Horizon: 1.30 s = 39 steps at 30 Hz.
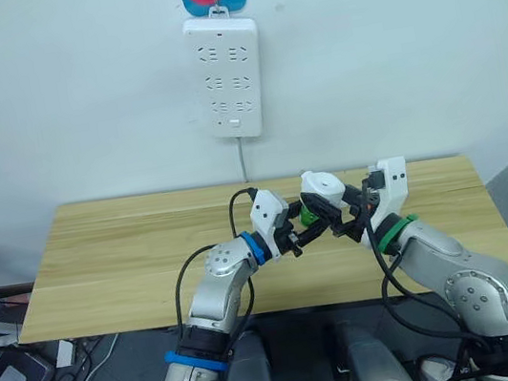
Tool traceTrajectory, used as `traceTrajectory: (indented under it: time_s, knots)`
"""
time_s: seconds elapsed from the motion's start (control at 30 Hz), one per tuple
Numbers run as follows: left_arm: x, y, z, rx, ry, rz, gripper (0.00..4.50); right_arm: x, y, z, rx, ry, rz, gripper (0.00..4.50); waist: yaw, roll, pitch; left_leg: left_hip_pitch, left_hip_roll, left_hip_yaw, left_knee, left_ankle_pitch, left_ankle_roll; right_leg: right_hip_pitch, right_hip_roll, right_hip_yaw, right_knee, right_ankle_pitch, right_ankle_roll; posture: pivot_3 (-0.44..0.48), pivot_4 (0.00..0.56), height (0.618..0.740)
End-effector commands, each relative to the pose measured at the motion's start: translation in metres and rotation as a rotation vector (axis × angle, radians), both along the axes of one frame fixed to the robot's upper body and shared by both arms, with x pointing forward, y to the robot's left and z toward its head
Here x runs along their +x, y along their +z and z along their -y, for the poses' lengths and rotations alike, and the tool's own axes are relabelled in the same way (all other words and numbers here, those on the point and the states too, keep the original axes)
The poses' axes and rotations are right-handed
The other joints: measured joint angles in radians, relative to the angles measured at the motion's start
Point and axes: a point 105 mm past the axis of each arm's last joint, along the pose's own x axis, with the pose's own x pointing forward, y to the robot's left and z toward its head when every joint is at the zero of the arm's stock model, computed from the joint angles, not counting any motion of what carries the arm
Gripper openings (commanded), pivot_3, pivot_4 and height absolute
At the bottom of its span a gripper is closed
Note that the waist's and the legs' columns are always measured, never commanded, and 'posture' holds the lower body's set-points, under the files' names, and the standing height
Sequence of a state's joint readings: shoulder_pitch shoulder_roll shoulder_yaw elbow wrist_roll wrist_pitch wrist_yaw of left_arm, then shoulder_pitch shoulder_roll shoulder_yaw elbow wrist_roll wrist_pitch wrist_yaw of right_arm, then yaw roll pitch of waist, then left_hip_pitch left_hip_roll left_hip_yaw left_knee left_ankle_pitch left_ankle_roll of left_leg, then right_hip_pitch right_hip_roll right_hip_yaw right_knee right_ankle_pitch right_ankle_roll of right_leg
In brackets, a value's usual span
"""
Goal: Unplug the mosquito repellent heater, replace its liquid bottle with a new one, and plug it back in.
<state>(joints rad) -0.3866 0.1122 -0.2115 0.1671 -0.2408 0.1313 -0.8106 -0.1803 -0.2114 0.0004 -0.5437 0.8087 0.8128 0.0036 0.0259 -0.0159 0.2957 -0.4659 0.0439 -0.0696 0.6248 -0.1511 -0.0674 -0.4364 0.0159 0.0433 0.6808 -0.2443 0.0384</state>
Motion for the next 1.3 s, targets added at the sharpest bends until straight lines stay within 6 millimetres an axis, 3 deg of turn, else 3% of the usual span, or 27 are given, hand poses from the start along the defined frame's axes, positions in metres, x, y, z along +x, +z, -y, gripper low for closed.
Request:
traceTrajectory:
  time_s: [0.03, 0.07, 0.23, 0.37, 0.47, 0.5, 0.7, 0.83, 0.93, 1.3]
  knots:
    - [-0.005, 0.014, 0.005, -0.04, -0.016, 0.045, 2.3, -0.001, 0.01, -0.001, 0.021, 0.005, 0.04, 3.29, 0.0, 0.0, 0.0, 0.0, 0.0, 0.0, 0.0, 0.0, 0.0, 0.0, 0.0, 0.0, 0.0, 0.0, 0.0, 0.175, 0.27, 0.74]
    - [-0.005, 0.014, 0.006, -0.039, -0.017, 0.045, 2.3, 0.0, 0.01, -0.001, 0.024, 0.005, 0.04, 3.1, 0.0, 0.0, 0.0, 0.0, 0.0, 0.0, 0.0, 0.0, 0.0, 0.0, 0.0, 0.0, 0.0, 0.0, 0.0, 0.175, 0.269, 0.74]
    - [-0.004, 0.013, 0.005, -0.035, -0.01, 0.047, 2.3, 0.001, 0.011, -0.001, 0.03, 0.002, 0.044, 3.1, 0.0, 0.0, 0.0, 0.0, 0.0, 0.0, 0.0, 0.0, 0.0, 0.0, 0.0, 0.0, 0.0, 0.0, 0.0, 0.175, 0.268, 0.74]
    - [-0.005, 0.011, -0.004, -0.027, -0.013, 0.039, 3.52, 0.004, 0.005, 0.009, -0.013, -0.04, 0.051, 3.1, 0.0, 0.0, 0.0, 0.0, 0.0, 0.0, 0.0, 0.0, 0.0, 0.0, 0.0, 0.0, 0.0, 0.0, 0.0, 0.18, 0.266, 0.74]
    - [-0.003, 0.007, -0.022, -0.009, 0.025, 0.023, 4.41, 0.007, -0.001, 0.019, -0.053, -0.073, 0.06, 3.1, 0.0, 0.0, 0.0, 0.0, 0.0, 0.0, 0.0, 0.0, 0.0, 0.0, 0.0, 0.0, 0.0, 0.0, 0.0, 0.192, 0.265, 0.74]
    - [-0.003, 0.005, -0.03, 0.004, 0.039, 0.019, 4.5, 0.008, -0.003, 0.022, -0.064, -0.083, 0.063, 3.1, 0.0, 0.0, 0.0, 0.0, 0.0, 0.0, 0.0, 0.0, 0.0, 0.0, 0.0, 0.0, 0.0, 0.0, 0.0, 0.192, 0.265, 0.74]
    - [0.0, -0.002, -0.073, 0.056, 0.139, -0.015, 4.5, 0.01, -0.016, 0.029, -0.141, -0.094, 0.092, 3.1, 0.001, 0.0, 0.0, 0.001, 0.001, 0.0, -0.002, 0.0, 0.0, 0.0, 0.0, 0.0, 0.0, -0.001, -0.001, 0.228, 0.259, 0.74]
    - [0.015, 0.0, -0.115, 0.082, 0.293, -0.012, 4.5, 0.009, -0.023, 0.033, -0.189, -0.087, 0.126, 3.1, 0.005, 0.0, 0.0, 0.001, 0.001, 0.0, -0.002, 0.0, 0.0, 0.0, 0.0, 0.0, 0.0, -0.001, -0.001, 0.256, 0.249, 0.74]
    - [0.024, 0.001, -0.13, 0.08, 0.375, -0.003, 4.5, 0.01, -0.029, 0.034, -0.207, -0.088, 0.138, 3.1, 0.014, 0.001, -0.001, 0.001, 0.0, 0.0, -0.002, 0.0, 0.0, 0.0, 0.0, 0.0, -0.001, -0.001, -0.001, 0.281, 0.243, 0.74]
    - [0.036, 0.01, -0.142, 0.071, 0.423, 0.032, 4.5, 0.01, -0.028, 0.032, -0.212, -0.097, 0.166, 3.1, 0.039, 0.0, -0.003, 0.001, 0.0, 0.001, -0.002, 0.0, 0.0, 0.0, -0.001, 0.0, -0.001, 0.0, -0.001, 0.289, 0.232, 0.74]
